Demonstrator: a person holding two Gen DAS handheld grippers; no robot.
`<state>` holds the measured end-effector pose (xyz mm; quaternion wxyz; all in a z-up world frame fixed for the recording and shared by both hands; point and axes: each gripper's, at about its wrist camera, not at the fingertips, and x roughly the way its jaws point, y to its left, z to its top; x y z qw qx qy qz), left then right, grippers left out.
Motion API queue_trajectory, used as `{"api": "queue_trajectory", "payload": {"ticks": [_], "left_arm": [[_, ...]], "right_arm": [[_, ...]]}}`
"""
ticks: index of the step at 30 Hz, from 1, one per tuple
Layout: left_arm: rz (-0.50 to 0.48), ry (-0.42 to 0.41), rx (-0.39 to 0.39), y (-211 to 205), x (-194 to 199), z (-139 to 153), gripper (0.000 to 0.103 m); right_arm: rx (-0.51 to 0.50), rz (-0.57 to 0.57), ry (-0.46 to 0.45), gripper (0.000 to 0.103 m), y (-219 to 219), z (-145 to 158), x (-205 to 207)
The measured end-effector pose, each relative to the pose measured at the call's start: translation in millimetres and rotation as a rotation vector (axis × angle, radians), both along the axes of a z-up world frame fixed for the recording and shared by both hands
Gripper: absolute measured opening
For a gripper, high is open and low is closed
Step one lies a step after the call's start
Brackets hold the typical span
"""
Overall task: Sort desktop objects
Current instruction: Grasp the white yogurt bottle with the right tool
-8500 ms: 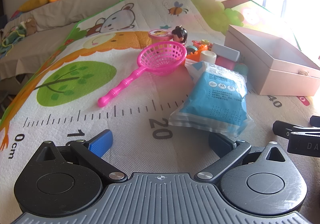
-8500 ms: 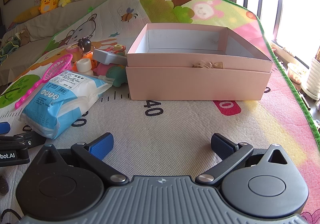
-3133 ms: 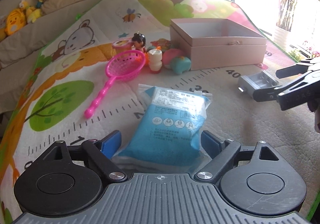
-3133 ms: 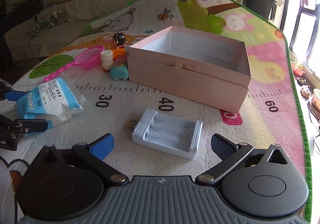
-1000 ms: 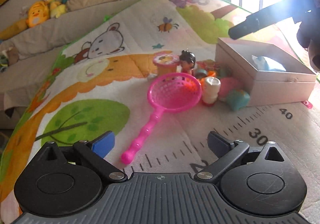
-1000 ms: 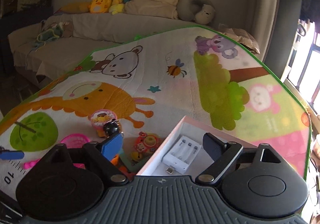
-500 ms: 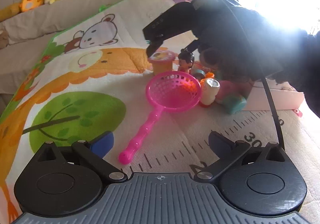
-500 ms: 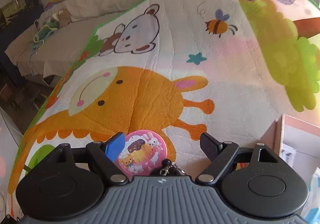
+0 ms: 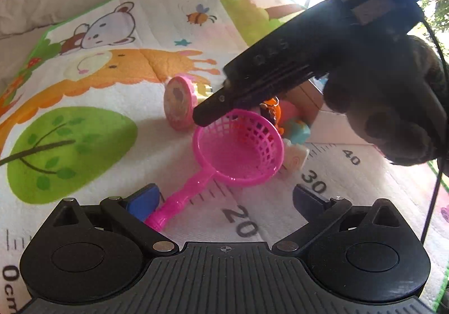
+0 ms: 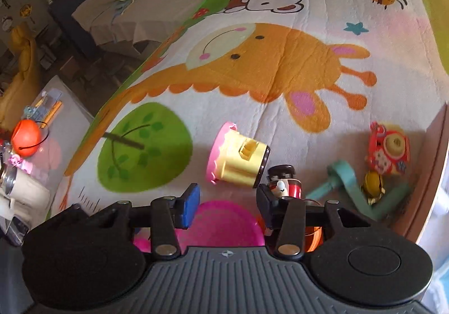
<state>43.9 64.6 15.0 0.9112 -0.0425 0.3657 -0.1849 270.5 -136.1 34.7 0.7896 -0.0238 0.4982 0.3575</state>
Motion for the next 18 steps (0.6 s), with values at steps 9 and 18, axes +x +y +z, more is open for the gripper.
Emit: {"api": "queue_trajectory", "payload": {"ticks": [9, 18], "left_arm": [[-0.099, 0.045, -0.007, -30.8, -25.0, -3.1, 0.103], [-0.196, 0.043, 0.118, -61.5, -55.8, -1.7, 0.103]], "right_arm": [[-0.054, -0.09, -0.32, 0.059, -79.4, 31.2, -95.6], [-0.066, -0.078, -0.315, 0.059, -66.4, -8.9, -98.1]]}}
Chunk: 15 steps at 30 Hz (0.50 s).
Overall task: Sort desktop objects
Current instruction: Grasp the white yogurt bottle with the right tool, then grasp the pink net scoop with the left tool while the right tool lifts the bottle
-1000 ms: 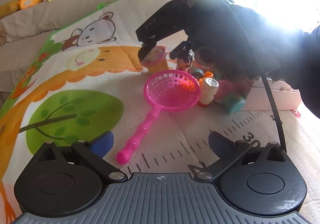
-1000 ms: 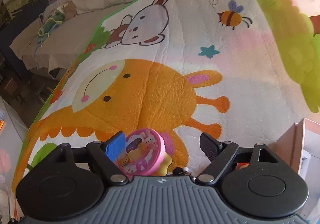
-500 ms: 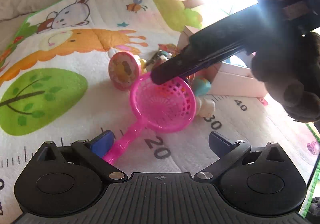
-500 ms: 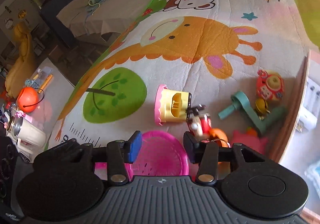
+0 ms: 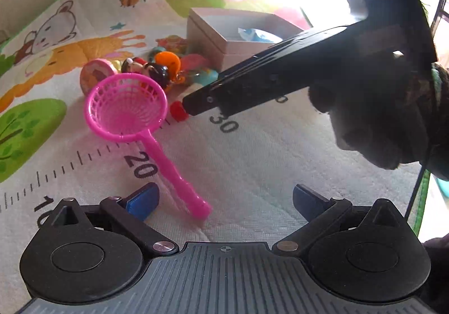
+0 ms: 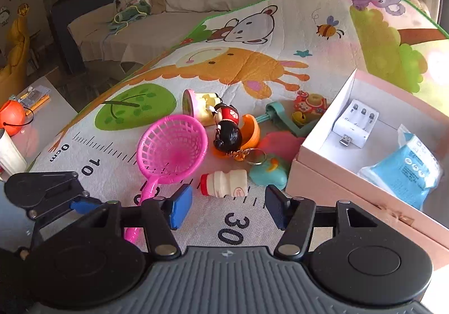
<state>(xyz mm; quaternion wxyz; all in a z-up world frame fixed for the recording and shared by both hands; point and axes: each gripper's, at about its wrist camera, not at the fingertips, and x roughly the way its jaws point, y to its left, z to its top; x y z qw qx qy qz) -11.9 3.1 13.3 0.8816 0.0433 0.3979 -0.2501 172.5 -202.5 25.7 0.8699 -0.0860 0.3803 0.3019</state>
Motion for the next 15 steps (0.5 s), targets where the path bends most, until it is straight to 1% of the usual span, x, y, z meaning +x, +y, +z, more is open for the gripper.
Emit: {"api": "queue_trajectory", "payload": {"ticks": [3, 5, 9, 12, 14, 15], "left_arm": [[0.046, 0.005, 0.015, 5.9, 0.2, 3.8, 0.103], [0.084, -0.001, 0.026, 10.5, 3.8, 7.4, 0.103], [0.169, -0.027, 0.04, 18.2, 12.2, 11.1, 0.103], [0.29, -0.085, 0.069, 17.2, 27.3, 12.6, 0.103], [0.342, -0.086, 0.064, 14.7, 40.9, 12.5, 0.103], [0.364, -0.077, 0.05, 13.2, 49.0, 13.4, 0.103]], "right_arm": [[-0.007, -0.005, -0.018, 0.057, 14.8, -9.5, 8.3], [-0.015, -0.016, -0.016, 0.043, 18.5, -11.6, 10.8], [0.012, -0.045, -0.027, 0.043, 1.2, -6.8, -3.6], [0.023, -0.093, -0.051, 0.043, -28.4, -2.1, -22.8], [0.014, -0.155, -0.068, 0.043, -51.6, -2.9, -36.9], [0.01, -0.18, -0.072, 0.043, -59.5, -4.1, -42.2]]}}
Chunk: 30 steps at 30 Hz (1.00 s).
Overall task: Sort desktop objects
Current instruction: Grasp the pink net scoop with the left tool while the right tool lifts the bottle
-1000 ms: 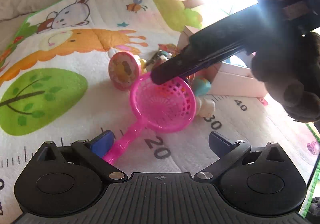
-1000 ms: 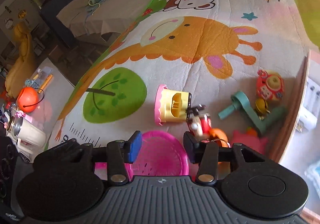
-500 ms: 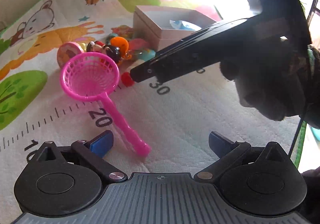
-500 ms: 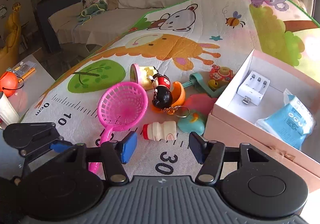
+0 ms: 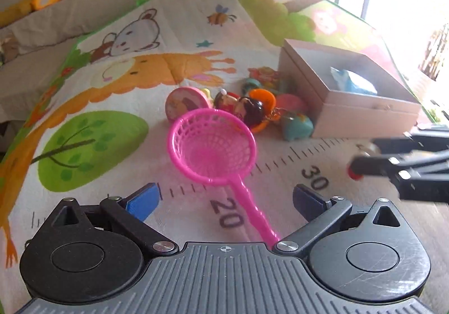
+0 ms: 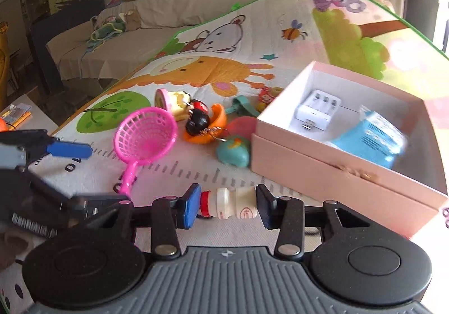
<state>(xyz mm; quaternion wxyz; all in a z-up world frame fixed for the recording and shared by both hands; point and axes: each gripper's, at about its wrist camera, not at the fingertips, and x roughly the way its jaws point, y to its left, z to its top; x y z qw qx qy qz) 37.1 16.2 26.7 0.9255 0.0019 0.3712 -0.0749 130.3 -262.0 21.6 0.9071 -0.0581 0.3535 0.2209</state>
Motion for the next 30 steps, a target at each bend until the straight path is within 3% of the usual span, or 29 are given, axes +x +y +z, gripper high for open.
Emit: {"api": "queue_trajectory", "payload": {"ticks": [2, 6, 8, 11, 13, 16, 19, 22, 26, 27, 29, 30], "left_arm": [[0.02, -0.004, -0.008, -4.6, 10.8, 0.9, 0.103], [0.044, -0.054, 0.071, -19.7, 27.0, -0.5, 0.103], [0.034, -0.048, 0.072, -22.3, 33.2, -1.7, 0.103], [-0.022, -0.046, 0.066, -26.6, 37.1, -5.1, 0.103], [-0.085, -0.069, 0.065, -30.6, 33.4, -7.8, 0.103], [-0.217, -0.105, 0.053, -38.6, 20.4, -10.3, 0.103], [-0.28, -0.119, 0.085, -51.2, 9.7, -12.1, 0.103], [-0.254, -0.108, 0.132, -58.5, 11.3, -14.4, 0.103], [-0.201, -0.08, 0.135, -55.1, 19.0, -15.8, 0.103], [-0.189, -0.078, 0.132, -52.7, 19.9, -15.8, 0.101], [-0.179, -0.07, 0.132, -50.9, 20.8, -15.4, 0.086], [-0.17, -0.058, 0.133, -49.5, 20.9, -14.5, 0.086]], "right_arm": [[-0.001, -0.057, -0.004, 0.043, -19.0, -4.9, -13.6], [0.038, -0.114, 0.008, 0.045, -42.4, -15.0, -31.9], [0.058, -0.141, -0.004, 0.063, -48.2, -19.7, -37.7], [0.054, -0.182, -0.03, 0.072, -50.5, -27.9, -41.4], [0.057, -0.191, -0.026, 0.073, -50.6, -31.1, -40.4], [0.069, -0.188, -0.035, 0.083, -51.6, -29.6, -41.2], [0.078, -0.193, -0.03, 0.084, -52.5, -29.4, -41.6], [0.072, -0.192, -0.028, 0.084, -51.4, -29.8, -42.1], [0.046, -0.168, -0.044, 0.084, -45.8, -29.9, -44.9], [0.036, -0.158, -0.049, 0.084, -43.9, -30.0, -45.3], [0.016, -0.149, -0.066, 0.082, -39.7, -29.6, -47.7], [0.007, -0.146, -0.07, 0.08, -38.2, -29.8, -48.3]]}}
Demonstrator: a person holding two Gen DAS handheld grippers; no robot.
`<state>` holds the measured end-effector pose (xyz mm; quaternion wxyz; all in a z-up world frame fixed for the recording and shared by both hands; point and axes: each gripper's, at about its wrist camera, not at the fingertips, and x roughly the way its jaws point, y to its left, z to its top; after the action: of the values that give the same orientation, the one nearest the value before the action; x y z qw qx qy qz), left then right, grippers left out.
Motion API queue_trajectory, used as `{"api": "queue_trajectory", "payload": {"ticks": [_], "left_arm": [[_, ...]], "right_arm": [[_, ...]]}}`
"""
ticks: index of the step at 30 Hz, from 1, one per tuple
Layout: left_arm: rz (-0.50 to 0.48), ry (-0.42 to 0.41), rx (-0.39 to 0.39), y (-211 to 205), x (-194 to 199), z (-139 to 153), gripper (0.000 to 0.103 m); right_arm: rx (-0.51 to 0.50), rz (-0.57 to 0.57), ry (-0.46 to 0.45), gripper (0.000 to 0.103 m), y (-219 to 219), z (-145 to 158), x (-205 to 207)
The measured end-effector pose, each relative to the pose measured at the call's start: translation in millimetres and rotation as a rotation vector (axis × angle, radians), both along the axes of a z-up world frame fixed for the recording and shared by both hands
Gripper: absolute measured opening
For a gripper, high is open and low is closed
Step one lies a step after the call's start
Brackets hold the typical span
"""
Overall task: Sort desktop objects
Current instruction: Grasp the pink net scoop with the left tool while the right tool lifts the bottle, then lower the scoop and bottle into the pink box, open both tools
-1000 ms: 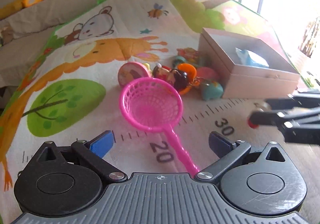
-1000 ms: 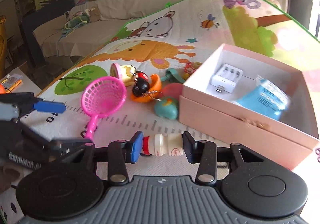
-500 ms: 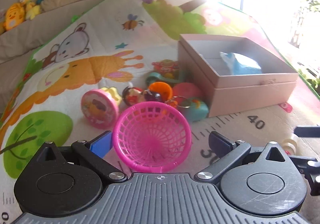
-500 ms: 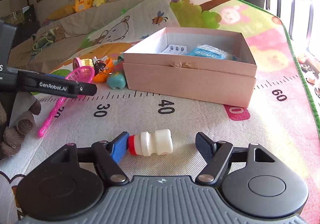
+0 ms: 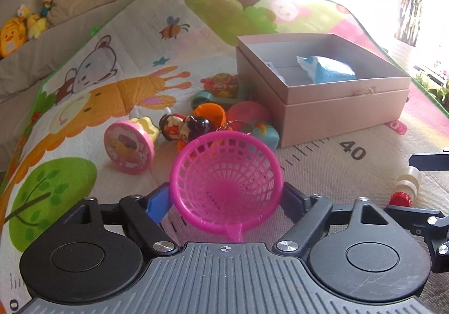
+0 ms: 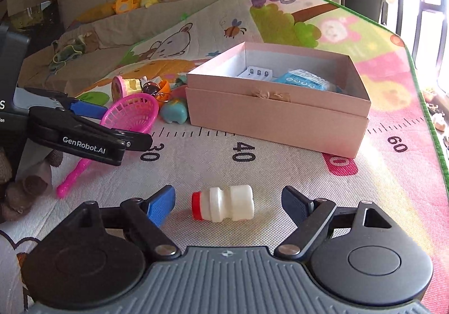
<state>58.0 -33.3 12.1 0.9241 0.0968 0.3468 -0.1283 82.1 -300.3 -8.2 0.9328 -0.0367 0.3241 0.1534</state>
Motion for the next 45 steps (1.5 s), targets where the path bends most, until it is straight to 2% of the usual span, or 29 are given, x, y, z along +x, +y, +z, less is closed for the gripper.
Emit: {"api": "queue_trajectory", "payload": {"ticks": [2, 5, 8, 10, 13, 17, 19, 21, 25, 27, 28, 29, 31, 34, 41, 43, 45], "left_arm": [[0.003, 0.004, -0.003, 1.7, -3.5, 2.1, 0.086], [-0.029, -0.01, 0.016, -0.2, -17.6, 9.2, 0.086], [-0.081, -0.034, 0.031, -2.8, -39.4, 27.4, 0.086], [-0.121, -0.051, 0.01, -4.4, -50.8, 49.0, 0.086], [-0.164, -0.134, -0.025, -10.2, -60.2, 91.6, 0.086], [-0.196, -0.325, -0.036, -33.3, -52.7, 153.0, 0.086], [-0.199, -0.361, -0.043, -47.0, -35.3, 168.9, 0.086], [-0.202, -0.355, -0.07, -62.3, -9.6, 176.3, 0.086], [-0.218, -0.32, -0.097, -92.0, 48.6, 164.2, 0.086], [-0.248, -0.214, -0.108, -106.3, 83.8, 142.6, 0.088], [-0.241, -0.165, -0.103, -111.6, 97.1, 131.7, 0.094], [-0.22, -0.116, -0.094, -114.7, 111.6, 116.3, 0.096], [-0.185, -0.069, -0.09, -109.6, 126.8, 91.2, 0.096], [-0.146, -0.047, -0.135, -81.6, 123.7, 75.4, 0.097], [-0.144, -0.103, -0.212, -18.8, 65.0, 68.1, 0.102], [-0.137, -0.072, -0.221, -10.2, 47.8, 58.5, 0.102], [-0.12, -0.038, -0.227, -1.4, 36.6, 47.6, 0.102]], "right_arm": [[-0.018, 0.005, 0.002, 0.057, 2.4, -0.9, -0.2], [-0.033, 0.018, 0.008, 0.043, 3.7, 0.6, -2.3], [-0.009, 0.073, 0.024, 0.043, -0.1, 9.5, -11.3], [-0.002, 0.104, 0.008, 0.043, -7.3, 24.9, -18.3], [0.036, 0.09, -0.091, 0.043, -30.2, 72.8, -26.0], [0.091, 0.044, -0.284, 0.043, -59.4, 146.2, -34.4], [0.09, 0.025, -0.364, 0.043, -67.5, 171.4, -34.3], [0.077, -0.002, -0.404, 0.043, -72.2, 184.5, -29.1], [0.074, -0.039, -0.388, 0.043, -81.1, 182.9, -8.1], [0.08, -0.051, -0.351, 0.043, -85.4, 172.5, 7.2], [0.082, -0.059, -0.335, 0.043, -87.4, 167.5, 13.8], [0.085, -0.073, -0.311, 0.043, -90.5, 161.4, 22.3], [0.092, -0.111, -0.26, 0.043, -96.3, 148.3, 39.8], [0.075, -0.144, -0.224, 0.043, -99.1, 135.7, 59.8], [0.067, -0.102, -0.149, 0.043, -70.5, 122.0, 121.5], [0.042, -0.114, -0.149, 0.043, -58.2, 117.0, 143.5], [0.023, -0.128, -0.136, 0.051, -49.9, 112.1, 162.6]]}}
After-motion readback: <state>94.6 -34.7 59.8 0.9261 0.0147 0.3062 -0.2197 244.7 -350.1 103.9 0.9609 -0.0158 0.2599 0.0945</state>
